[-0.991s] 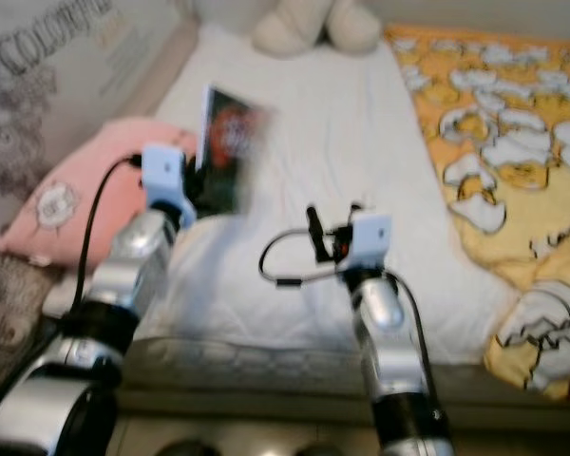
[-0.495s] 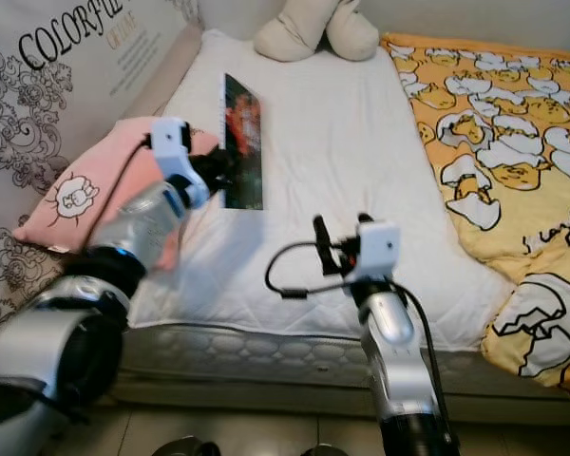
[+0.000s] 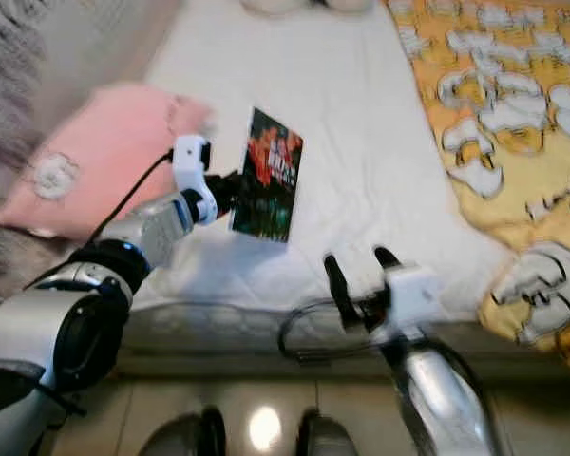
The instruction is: Clean up the room
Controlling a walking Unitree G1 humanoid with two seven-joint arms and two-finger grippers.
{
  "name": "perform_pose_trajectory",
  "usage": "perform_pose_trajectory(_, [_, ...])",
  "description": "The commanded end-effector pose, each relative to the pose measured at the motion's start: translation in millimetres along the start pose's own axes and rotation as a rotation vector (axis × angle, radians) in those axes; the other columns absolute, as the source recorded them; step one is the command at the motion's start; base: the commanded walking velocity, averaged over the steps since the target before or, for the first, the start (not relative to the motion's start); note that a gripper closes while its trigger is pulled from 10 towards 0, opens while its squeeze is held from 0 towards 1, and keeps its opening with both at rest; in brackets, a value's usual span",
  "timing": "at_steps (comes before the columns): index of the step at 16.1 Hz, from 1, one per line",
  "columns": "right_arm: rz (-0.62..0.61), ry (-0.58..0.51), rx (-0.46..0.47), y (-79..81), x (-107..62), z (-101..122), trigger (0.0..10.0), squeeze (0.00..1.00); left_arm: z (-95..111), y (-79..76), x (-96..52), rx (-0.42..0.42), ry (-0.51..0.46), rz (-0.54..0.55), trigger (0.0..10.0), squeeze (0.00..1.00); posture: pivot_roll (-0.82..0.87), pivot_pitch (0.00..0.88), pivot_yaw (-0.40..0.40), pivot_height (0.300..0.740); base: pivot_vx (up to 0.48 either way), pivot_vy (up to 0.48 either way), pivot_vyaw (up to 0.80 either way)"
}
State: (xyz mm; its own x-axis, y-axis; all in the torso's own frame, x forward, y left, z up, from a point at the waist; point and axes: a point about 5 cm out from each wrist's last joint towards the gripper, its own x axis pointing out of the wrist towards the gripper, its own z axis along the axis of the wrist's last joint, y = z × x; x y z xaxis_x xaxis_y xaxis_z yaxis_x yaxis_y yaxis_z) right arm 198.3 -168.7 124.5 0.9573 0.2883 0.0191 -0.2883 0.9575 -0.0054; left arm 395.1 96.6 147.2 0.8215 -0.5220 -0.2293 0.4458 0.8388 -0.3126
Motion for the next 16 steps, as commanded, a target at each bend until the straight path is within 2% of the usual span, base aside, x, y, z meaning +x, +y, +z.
perform_pose_trajectory(1, [0.014,-0.003,-0.002,2.0,-4.2,7.9,10.0,0.00,11.0,-3.4,2.6,0.077,-0.024,0.024,10.0,0.00,-0.37,0.292,0.012,0.740,0.000,0.000,0.00])
perform_pose_trajectory(4, [0.001,0.066,0.010,5.8,-29.3,9.0,10.0,0.00,21.0,7.0,-1.0,0.236,-0.024,0.131,10.0,0.00,-0.41,0.331,-0.001,0.740,0.000,0.000,0.00])
perform_pose_trajectory(5, [0.001,0.074,0.013,6.5,-31.3,9.7,10.0,0.00,23.1,8.7,-1.8,0.250,-0.027,0.145,10.0,0.00,-0.41,0.331,-0.001,0.740,0.000,0.000,0.00])
perform_pose_trajectory(7, [0.000,0.107,0.030,11.9,-36.3,9.1,10.0,0.00,38.9,22.6,-9.5,0.348,-0.035,0.230,10.0,0.00,-0.40,0.335,0.002,0.740,0.000,0.000,0.00])
perform_pose_trajectory(9, [0.004,0.118,0.041,14.9,-34.8,8.9,10.0,0.00,41.1,30.1,-13.9,0.402,-0.016,0.258,10.0,0.00,-0.39,0.331,0.005,0.740,0.000,0.000,0.00])
perform_pose_trajectory(10, [0.004,0.120,0.042,15.0,-34.6,8.7,10.0,0.00,41.5,32.0,-15.0,0.413,-0.013,0.266,10.0,0.00,-0.38,0.331,0.006,0.740,0.000,0.000,0.00])
perform_pose_trajectory(14, [0.019,0.129,0.060,17.1,-26.9,5.2,10.0,0.00,41.0,56.2,-30.0,0.425,0.005,0.372,10.0,0.00,-0.34,0.319,-0.006,0.740,0.000,0.000,0.00])
perform_pose_trajectory(15, [0.019,0.129,0.060,17.1,-26.9,5.2,10.0,0.00,41.0,56.2,-30.0,0.425,0.005,0.372,10.0,0.00,-0.34,0.319,-0.006,0.740,0.000,0.000,0.00])
perform_pose_trajectory(16, [0.023,0.132,0.062,16.1,-25.0,4.6,10.0,0.00,42.6,64.6,-36.0,0.429,0.004,0.411,10.0,0.00,-0.33,0.316,-0.014,0.740,0.000,0.000,0.00])
